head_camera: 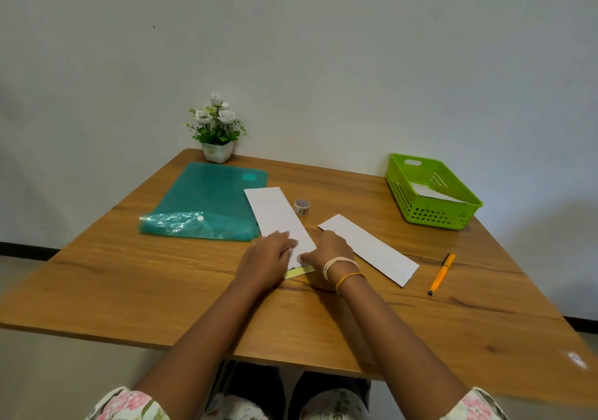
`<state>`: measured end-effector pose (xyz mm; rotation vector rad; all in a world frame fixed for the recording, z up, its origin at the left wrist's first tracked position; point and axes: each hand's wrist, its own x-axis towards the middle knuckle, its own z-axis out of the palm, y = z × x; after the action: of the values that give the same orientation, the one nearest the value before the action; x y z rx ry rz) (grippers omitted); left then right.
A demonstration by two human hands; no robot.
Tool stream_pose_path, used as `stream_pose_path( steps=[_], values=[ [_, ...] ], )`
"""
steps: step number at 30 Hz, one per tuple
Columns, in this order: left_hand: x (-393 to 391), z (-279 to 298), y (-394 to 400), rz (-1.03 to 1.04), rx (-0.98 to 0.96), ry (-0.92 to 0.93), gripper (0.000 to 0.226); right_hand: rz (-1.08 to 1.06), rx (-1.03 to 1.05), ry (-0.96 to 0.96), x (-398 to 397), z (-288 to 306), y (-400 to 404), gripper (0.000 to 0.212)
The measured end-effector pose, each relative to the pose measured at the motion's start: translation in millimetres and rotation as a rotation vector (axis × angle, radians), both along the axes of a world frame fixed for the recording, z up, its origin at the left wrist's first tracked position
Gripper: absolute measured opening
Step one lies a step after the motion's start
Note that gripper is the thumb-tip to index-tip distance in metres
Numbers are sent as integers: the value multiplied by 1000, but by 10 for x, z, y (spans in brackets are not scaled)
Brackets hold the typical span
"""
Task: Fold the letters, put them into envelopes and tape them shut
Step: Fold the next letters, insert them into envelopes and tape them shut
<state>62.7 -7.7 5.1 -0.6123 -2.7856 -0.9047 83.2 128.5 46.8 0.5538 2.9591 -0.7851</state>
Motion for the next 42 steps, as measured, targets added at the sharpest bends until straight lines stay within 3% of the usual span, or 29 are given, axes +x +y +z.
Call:
stream_pose_path(
  steps=[3,6,8,10,14,17,20,22,24,26,29,31,32,34,36,42],
  values=[
    [-18,-4,-3,6,-16,3,35,-11,-116,-79,-51,62,-20,33],
    [-13,-1,-8,0,-22,-13,35,-61,-232,-120,-87,88,20,49],
    [-4,13,-4,14,49,-29,36,-69,-292,-72,-75,66,44,36],
    [-1,47,10,85,258,-7,37,-98,-451,54,-63,29,78,16],
    [-5,120,110,274,724,-87,44,-264,-1180,158,17,52,103,10],
    [-20,187,209,327,1041,-307,53,-360,-1362,190,71,61,101,27],
    [-30,217,269,313,1237,-429,57,-427,-1495,238,119,59,120,20],
    [-46,232,279,189,1511,-658,47,-420,-1517,206,161,66,102,20],
    [-46,248,248,47,1778,-964,49,-377,-1488,142,194,64,68,24],
    [-75,226,199,-30,1836,-1135,56,-292,-1335,51,226,74,44,23],
    [-109,198,163,-151,1836,-1259,62,-144,-727,22,242,47,59,29],
    [-131,186,157,-143,1845,-1280,63,-74,-220,191,245,18,80,34],
    [-146,183,149,-125,1846,-1268,62,-27,-67,310,252,30,77,33],
    [-182,144,139,-54,1842,-1204,56,130,-32,451,248,53,83,35],
    [-202,112,134,0,1843,-1144,49,276,5,454,227,61,100,47],
    [-182,112,115,24,1819,-1085,39,384,134,448,232,16,84,53]
  ],
)
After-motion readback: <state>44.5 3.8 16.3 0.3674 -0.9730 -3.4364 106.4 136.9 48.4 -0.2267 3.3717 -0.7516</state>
